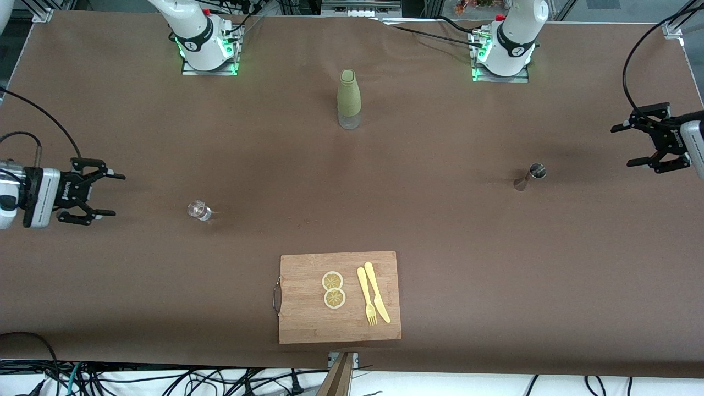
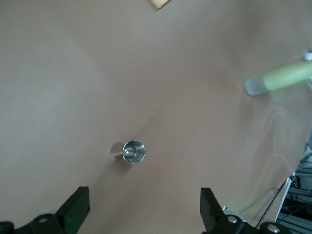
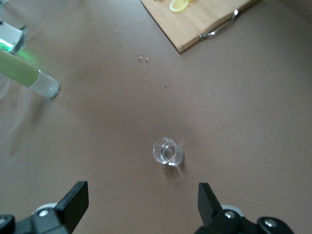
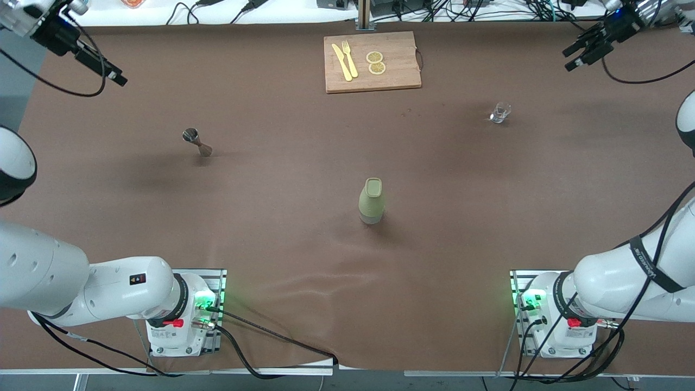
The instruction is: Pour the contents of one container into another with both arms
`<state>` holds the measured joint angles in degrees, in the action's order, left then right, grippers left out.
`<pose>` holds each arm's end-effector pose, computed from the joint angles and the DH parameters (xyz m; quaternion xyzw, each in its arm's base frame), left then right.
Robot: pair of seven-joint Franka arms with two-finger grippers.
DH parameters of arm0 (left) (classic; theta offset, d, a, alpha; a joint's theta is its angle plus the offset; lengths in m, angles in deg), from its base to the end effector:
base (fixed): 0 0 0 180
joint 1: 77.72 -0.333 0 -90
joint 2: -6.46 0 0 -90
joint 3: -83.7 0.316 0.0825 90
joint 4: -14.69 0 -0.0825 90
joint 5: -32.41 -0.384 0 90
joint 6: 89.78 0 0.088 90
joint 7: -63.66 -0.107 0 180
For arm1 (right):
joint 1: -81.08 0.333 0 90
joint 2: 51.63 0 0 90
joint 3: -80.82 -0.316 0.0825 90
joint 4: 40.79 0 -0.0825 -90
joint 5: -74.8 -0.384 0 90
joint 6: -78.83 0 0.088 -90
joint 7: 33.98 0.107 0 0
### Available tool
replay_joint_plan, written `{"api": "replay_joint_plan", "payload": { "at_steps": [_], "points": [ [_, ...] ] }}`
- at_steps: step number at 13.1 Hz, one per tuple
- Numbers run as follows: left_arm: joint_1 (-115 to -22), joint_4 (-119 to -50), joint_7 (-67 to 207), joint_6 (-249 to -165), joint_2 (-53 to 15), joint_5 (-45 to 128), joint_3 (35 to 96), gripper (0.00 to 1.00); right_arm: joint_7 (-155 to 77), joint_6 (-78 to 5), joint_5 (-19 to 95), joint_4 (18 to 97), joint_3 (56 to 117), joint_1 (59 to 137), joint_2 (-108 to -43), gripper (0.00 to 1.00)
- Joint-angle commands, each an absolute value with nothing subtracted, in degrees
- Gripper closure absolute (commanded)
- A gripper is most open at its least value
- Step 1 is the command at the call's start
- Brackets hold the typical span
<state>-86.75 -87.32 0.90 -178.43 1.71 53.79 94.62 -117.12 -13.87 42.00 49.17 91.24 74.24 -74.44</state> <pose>0.5335 0.1484 0.4877 0.9142 -0.3309 0.0010 0.2338 0.6275 -0.1221 0.4038 -0.8341 -0.4683 -0.0804 0.2802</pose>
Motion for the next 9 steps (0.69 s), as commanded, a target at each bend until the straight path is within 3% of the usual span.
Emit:
{"api": "replay_joint_plan", "payload": {
  "at_steps": [1,5,9],
  "points": [
    [-82.6,-89.9,15.5,-182.9,7.8,45.4,94.6,0.00,-100.2,-13.5,53.0,51.9,91.3,76.9,-65.0,0.00],
    [-77.5,-90.1,47.3,-182.4,14.3,33.7,88.6,0.00,-80.9,-12.8,66.1,57.8,91.1,78.2,-54.6,0.00],
    [-77.0,-89.2,62.1,-179.1,15.9,31.0,85.2,0.00,-56.8,-8.0,73.5,57.6,88.3,81.5,-51.5,0.00]
  ]
}}
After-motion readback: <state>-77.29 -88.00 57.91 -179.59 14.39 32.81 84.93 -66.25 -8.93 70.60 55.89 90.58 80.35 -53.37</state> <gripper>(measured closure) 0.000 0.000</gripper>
